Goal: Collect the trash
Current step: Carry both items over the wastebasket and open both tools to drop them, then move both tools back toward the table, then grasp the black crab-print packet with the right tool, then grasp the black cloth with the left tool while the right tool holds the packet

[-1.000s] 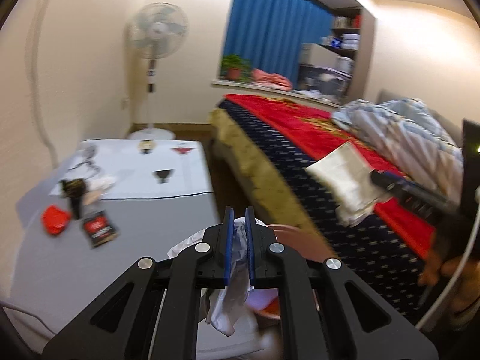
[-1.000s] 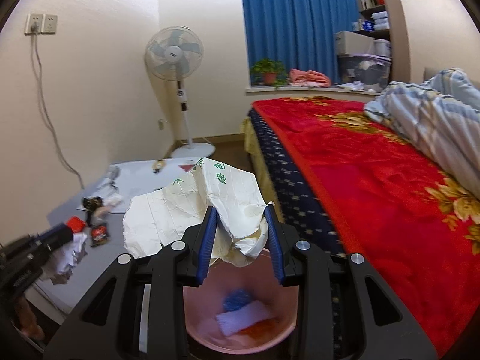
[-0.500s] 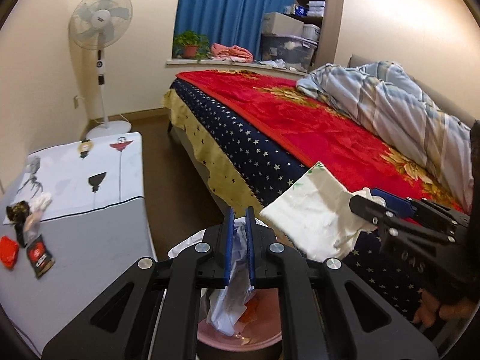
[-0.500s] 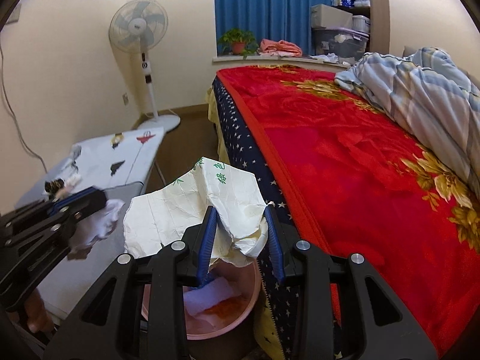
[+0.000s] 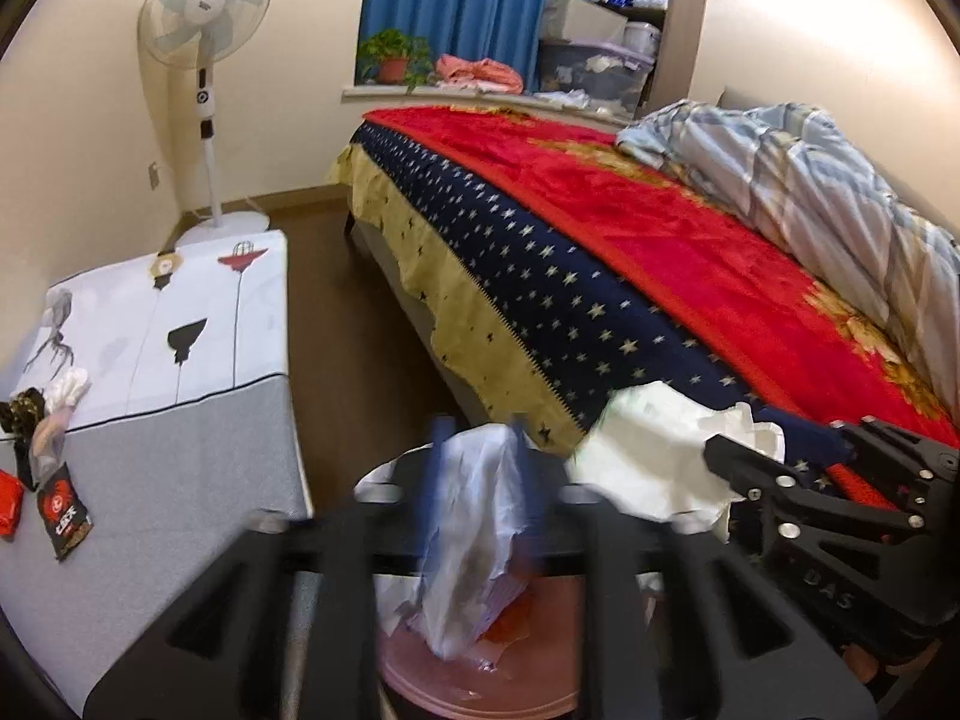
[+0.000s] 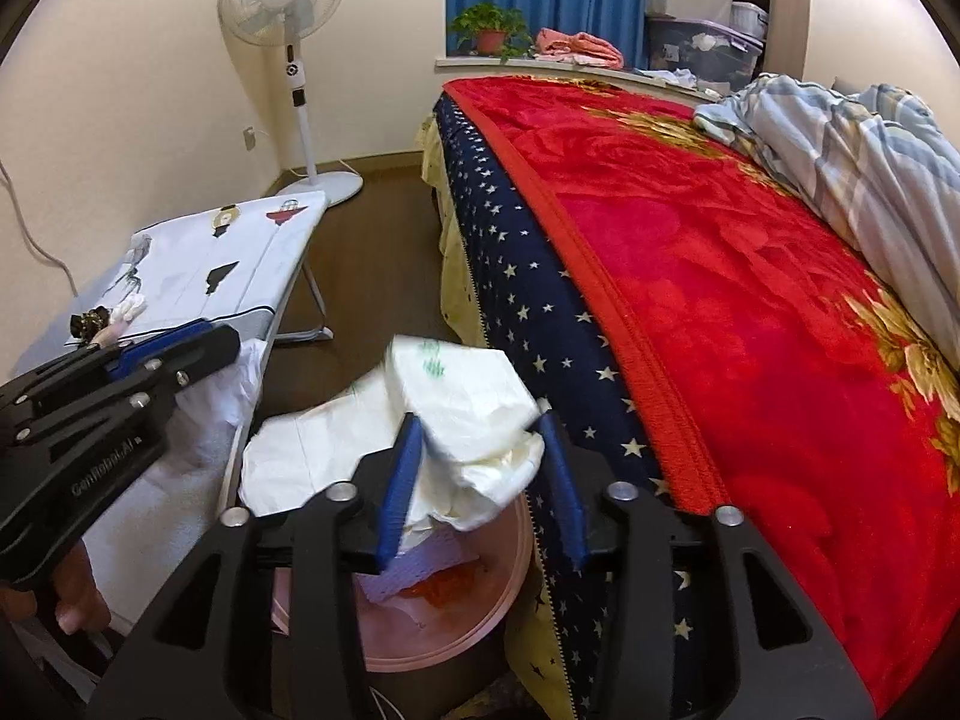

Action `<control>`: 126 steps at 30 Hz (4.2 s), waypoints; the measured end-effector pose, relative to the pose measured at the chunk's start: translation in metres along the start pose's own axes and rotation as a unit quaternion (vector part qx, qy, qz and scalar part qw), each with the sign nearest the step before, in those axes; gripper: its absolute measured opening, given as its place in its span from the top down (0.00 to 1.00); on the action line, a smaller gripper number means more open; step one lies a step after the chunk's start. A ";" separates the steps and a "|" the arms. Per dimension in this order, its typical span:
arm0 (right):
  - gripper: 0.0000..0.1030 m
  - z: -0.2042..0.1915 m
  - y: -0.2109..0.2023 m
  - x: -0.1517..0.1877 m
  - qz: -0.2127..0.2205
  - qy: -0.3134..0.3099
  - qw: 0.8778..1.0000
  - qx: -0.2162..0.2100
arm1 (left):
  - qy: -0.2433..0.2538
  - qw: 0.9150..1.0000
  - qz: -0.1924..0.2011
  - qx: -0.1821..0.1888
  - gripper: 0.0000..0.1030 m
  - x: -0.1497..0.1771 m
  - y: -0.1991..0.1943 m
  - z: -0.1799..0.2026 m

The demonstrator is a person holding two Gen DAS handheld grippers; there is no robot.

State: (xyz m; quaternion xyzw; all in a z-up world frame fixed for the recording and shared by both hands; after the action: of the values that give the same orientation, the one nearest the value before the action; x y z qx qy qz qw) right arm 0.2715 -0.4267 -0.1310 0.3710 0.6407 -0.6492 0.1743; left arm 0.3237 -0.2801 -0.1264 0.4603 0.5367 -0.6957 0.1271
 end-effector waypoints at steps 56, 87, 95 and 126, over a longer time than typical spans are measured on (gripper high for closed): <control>0.05 -0.401 0.084 0.054 0.021 -0.128 0.966 -0.221 | -0.180 0.915 0.035 -0.361 0.08 0.053 -0.191 -0.391; 0.53 -0.451 0.123 0.095 -0.060 -0.200 0.954 -0.216 | -0.213 0.905 0.026 -0.368 0.08 0.065 -0.185 -0.415; 0.53 -0.376 0.064 0.055 -0.030 -0.203 0.959 -0.197 | -0.204 0.915 0.042 -0.346 0.08 0.063 -0.170 -0.409; 0.52 -0.207 0.031 0.005 -0.019 -0.134 0.985 -0.110 | -0.237 0.932 0.014 -0.275 0.40 0.104 0.016 -0.463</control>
State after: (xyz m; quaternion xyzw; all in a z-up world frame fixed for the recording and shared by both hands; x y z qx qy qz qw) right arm 0.3437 -0.2298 -0.1365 0.2470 0.6862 -0.6215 0.2861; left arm 0.5111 0.1464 -0.2177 0.2366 0.6551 -0.6076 0.3816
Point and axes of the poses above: each gripper's, at about its wrist camera, not at the fingertips, and y roughly the way its jaws point, z to its right, x to its underside, the point moved 6 cm from there along y, roughly the way its jaws point, and after that the axes turned 9 degrees about y, right-handed, at the moved point
